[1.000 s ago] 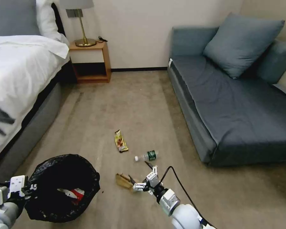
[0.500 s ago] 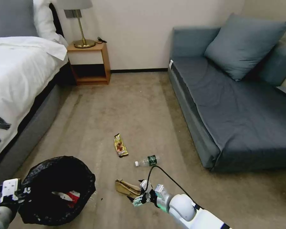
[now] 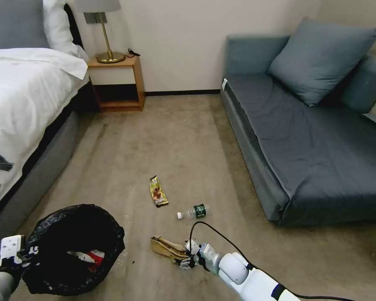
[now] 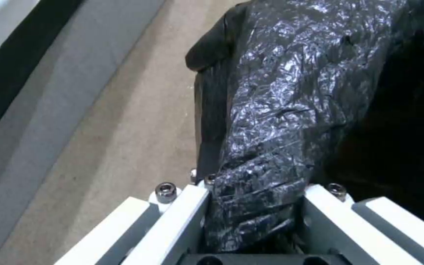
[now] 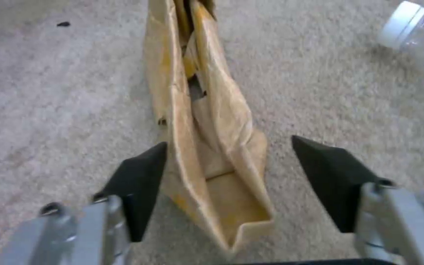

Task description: Pick up the trash bin, then pick up the garbage on the floor and place it into the trash bin.

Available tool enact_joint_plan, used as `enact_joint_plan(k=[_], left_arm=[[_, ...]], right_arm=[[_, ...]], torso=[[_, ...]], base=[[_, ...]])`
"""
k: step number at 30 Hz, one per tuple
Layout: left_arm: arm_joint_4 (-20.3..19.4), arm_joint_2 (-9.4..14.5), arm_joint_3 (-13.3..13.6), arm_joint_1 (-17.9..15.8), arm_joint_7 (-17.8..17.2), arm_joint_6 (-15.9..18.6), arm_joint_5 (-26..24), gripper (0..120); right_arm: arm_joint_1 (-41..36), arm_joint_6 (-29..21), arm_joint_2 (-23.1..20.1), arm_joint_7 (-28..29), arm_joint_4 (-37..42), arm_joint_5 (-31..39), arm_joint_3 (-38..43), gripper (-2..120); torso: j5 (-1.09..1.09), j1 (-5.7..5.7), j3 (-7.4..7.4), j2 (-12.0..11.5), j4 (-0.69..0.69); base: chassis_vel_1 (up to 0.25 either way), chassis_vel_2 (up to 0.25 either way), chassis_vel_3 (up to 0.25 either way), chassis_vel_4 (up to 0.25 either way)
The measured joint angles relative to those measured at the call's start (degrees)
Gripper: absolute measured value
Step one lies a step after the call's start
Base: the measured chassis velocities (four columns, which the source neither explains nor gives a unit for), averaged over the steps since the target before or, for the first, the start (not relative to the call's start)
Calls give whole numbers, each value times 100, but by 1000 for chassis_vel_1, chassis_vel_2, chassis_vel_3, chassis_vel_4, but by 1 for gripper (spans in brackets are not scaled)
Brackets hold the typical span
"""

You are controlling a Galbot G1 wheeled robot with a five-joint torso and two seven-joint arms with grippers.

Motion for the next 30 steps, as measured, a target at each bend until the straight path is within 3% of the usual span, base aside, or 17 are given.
enact_joint_plan(k=[2,5,14,19,25,29,30], left_arm=[[0,0,2,1,-1,0,1,3],[11,8,19,2,-1,1,3,3],[30,23,57,-23,-5,0,-48,3],[30,31,91,-41,-9,-11,-53,3],[50,42,100,-62,-9,-19,-54,3],[60,38,170,-80,-12,-28,-50,3],[60,38,170,-80,-12,-28,-50,3]], right_arm=[[0,2,-1,-7,0,6,3,65],[-11,73,-12,-47,0,21,14,50],[-30,170,-2,-72,-55,3,10,23],[-108,208,-48,-72,82,19,78,1],[-295,203,-213,62,640,441,328,0],[-410,-98,-291,682,1915,1465,612,0],[-410,-98,-291,682,1915,1465,612,0]], torso=[[0,0,0,0,0],[0,0,0,0,0],[0,0,0,0,0],[0,0,0,0,0],[0,0,0,0,0],[0,0,0,0,-1],[0,0,0,0,-1]], base=[[0,0,0,0],[0,0,0,0],[0,0,0,0],[0,0,0,0],[0,0,0,0],[0,0,0,0],[0,0,0,0]])
